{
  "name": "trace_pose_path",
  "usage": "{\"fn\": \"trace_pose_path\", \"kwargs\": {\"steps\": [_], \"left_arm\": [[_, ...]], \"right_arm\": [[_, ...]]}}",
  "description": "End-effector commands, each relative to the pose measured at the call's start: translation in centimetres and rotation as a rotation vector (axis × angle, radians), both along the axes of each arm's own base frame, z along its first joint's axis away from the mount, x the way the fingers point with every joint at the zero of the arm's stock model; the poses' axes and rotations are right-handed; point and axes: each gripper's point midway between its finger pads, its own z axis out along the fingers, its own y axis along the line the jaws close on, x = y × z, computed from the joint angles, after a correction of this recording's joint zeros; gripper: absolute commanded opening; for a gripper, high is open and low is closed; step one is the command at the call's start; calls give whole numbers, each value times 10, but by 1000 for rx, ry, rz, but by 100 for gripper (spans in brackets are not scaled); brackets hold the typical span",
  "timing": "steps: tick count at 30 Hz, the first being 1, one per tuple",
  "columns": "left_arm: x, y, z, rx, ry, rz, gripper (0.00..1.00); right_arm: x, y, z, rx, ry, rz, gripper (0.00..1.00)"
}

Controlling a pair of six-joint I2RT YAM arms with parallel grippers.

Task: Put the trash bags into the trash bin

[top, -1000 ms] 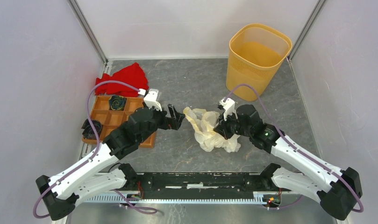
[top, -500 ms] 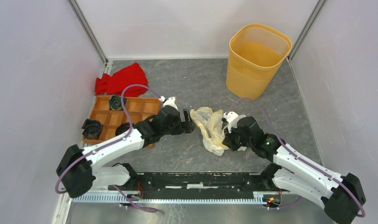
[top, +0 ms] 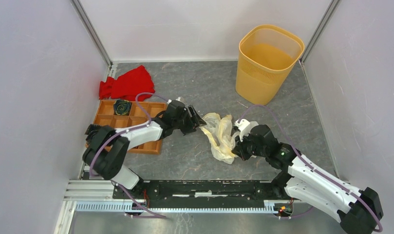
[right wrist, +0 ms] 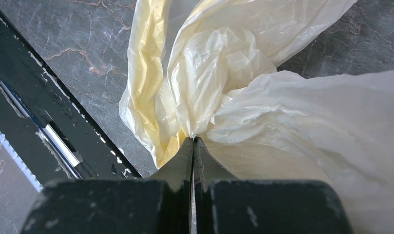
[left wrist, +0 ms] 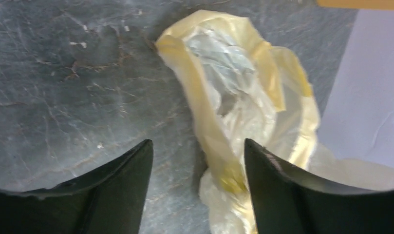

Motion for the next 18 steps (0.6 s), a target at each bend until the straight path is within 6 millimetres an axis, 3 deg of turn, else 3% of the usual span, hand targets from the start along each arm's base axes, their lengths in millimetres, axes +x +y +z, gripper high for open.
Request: {"fn": "trace_pose_path", "kwargs": {"steps": [1,4,7,9,14,16,18], "left_arm": [[9,-23,19,-98,-37,-95,67],[17,-13,30,-45,-138,-87,44],[25,1,64,35,-289,-97,21],[28,15,101,90,-419,-90,15],[5,47,230,105,-826,-109,5],[-10,56,268,83,-943,-118,2],[-21,59,282,66,-983,-135,2]], "right_arm": [[0,2,7,16,-13,4,1],[5,2,14,29,-23,-32,0],[15,8,28,64,-42,-64,1],[25,16,43,99,-68,-84,0],[62,41,92,176,-141,-139,2],[78,46,108,188,-166,-181,11],[89,48,121,198,-195,-212,29]]}}
